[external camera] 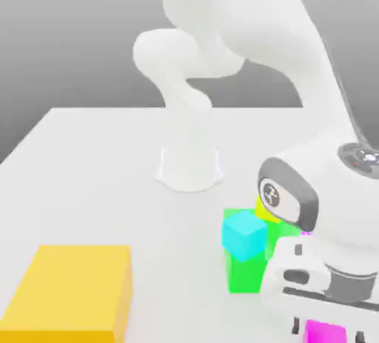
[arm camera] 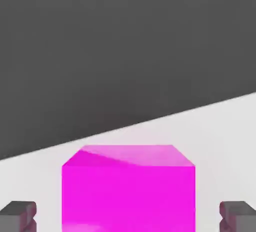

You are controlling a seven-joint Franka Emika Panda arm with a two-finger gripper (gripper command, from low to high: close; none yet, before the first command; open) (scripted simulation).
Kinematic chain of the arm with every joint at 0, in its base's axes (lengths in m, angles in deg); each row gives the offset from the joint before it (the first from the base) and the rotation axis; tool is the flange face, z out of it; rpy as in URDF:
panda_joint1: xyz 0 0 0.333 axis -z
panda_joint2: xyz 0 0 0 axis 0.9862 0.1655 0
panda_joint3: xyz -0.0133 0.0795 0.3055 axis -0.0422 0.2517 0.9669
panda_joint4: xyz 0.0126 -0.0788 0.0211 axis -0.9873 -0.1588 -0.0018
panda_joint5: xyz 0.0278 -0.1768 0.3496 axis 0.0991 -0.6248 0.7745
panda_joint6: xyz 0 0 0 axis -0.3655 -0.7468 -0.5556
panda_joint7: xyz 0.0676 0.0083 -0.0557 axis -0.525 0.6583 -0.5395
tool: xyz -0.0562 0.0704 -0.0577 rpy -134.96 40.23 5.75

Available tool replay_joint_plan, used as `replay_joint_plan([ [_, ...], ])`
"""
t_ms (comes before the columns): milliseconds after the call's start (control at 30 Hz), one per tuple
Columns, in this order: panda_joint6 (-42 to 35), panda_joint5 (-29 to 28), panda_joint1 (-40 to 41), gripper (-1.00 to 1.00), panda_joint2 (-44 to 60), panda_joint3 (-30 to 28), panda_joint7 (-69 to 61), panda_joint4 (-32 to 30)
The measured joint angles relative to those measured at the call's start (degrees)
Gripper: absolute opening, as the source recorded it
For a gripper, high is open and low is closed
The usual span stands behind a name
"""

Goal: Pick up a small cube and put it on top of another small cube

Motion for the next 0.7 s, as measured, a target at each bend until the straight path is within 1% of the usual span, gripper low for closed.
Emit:
replay_joint_plan([
  [167, 0.09, 0.07, -0.01, -1.00, 0.01, 0.02, -0.03, 0.00],
  [300, -5.09, 4.33, 2.53, -1.00, -6.98, 3.69, -3.59, -1.58],
  [433, -5.70, 5.21, 3.31, -1.00, -8.07, 8.74, -12.79, -0.20],
  [600, -8.99, 3.20, 2.89, -1.00, -14.14, 11.84, -20.32, -4.72],
  [700, -10.99, 3.20, 2.97, -1.00, -18.71, 13.77, -25.33, -8.18],
])
